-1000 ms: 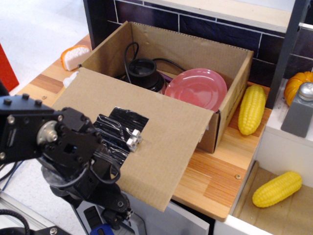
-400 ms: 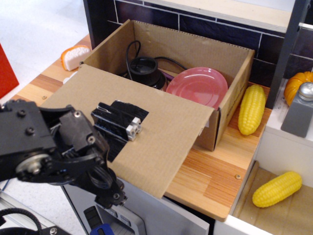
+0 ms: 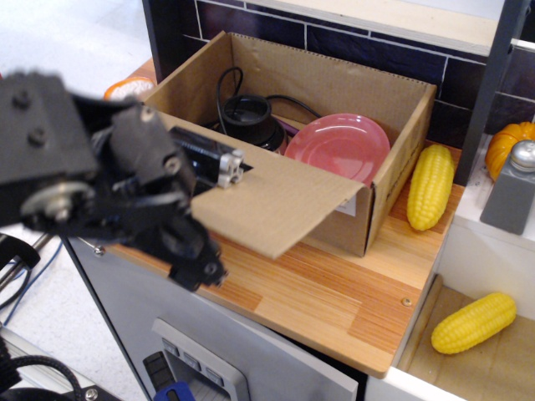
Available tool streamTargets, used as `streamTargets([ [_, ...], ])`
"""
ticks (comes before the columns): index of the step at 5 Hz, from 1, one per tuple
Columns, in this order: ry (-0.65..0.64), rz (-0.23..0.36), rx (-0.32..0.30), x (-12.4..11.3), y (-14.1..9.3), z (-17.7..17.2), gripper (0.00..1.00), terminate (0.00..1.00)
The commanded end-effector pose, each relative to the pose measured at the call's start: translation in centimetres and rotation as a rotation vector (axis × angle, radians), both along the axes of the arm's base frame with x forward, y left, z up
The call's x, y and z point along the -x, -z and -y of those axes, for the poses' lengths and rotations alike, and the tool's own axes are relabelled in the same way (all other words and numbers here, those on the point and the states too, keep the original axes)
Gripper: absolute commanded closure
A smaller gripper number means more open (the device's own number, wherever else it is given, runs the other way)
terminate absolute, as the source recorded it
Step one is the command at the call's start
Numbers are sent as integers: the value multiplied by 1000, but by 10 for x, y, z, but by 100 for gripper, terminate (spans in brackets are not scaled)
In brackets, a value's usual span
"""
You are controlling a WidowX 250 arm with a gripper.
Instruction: Close brown1fbox flap
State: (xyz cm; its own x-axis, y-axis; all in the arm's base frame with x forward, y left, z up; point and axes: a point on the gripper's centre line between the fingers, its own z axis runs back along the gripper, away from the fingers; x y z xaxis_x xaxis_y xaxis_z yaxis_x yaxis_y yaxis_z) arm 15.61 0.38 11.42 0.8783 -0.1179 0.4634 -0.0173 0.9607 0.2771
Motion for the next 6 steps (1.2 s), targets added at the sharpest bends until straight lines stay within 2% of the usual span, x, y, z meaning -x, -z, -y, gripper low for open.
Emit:
streamTargets([
  [1,3,8,-45,-39,-47,10,0,0],
  [2,32,-56,-16,-73,-52,13,0,0],
  [3,46,-120,-47,-104,-49,19,0,0],
  [4,49,-191,-34,-132,-47,19,0,0],
  [5,30,-229,-37,-153,-41,20,0,0],
  [6,13,-253,4,-170,-25,18,0,0],
])
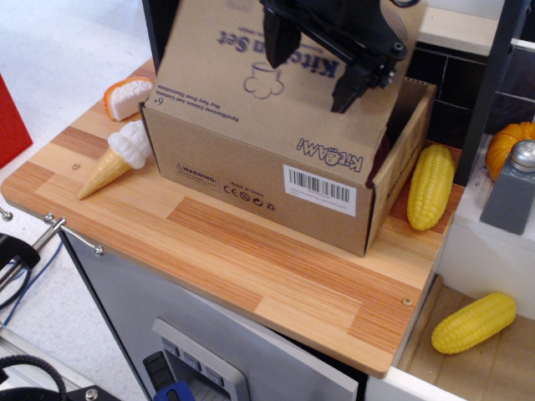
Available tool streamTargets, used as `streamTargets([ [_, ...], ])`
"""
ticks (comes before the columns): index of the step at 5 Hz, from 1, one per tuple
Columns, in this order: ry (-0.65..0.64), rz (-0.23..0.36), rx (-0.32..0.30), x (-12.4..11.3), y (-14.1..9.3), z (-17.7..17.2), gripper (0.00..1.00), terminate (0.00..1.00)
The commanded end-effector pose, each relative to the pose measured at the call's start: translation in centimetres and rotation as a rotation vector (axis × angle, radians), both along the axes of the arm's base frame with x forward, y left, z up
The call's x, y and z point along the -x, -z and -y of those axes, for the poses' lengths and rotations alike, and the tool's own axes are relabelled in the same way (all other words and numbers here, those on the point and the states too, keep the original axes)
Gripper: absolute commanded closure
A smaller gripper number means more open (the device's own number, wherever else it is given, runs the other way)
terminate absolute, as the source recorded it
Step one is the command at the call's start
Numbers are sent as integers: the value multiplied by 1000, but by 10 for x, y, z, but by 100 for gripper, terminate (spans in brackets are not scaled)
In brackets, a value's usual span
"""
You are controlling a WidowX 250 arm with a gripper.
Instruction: Close brown1fbox flap
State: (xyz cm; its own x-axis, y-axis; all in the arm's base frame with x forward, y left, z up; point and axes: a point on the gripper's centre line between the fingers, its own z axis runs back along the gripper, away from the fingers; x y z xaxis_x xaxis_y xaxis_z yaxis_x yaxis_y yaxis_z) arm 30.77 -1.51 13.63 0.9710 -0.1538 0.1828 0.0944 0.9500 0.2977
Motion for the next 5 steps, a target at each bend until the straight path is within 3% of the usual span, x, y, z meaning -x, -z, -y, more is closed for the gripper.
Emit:
streamTargets([
  [1,-18,33,76,-28,13,-5,0,0],
  [3,-7,10,149,-33,40,-9,0,0],
  [4,4,6,146,-33,33,-7,0,0],
  [5,4,6,146,-33,33,-7,0,100],
])
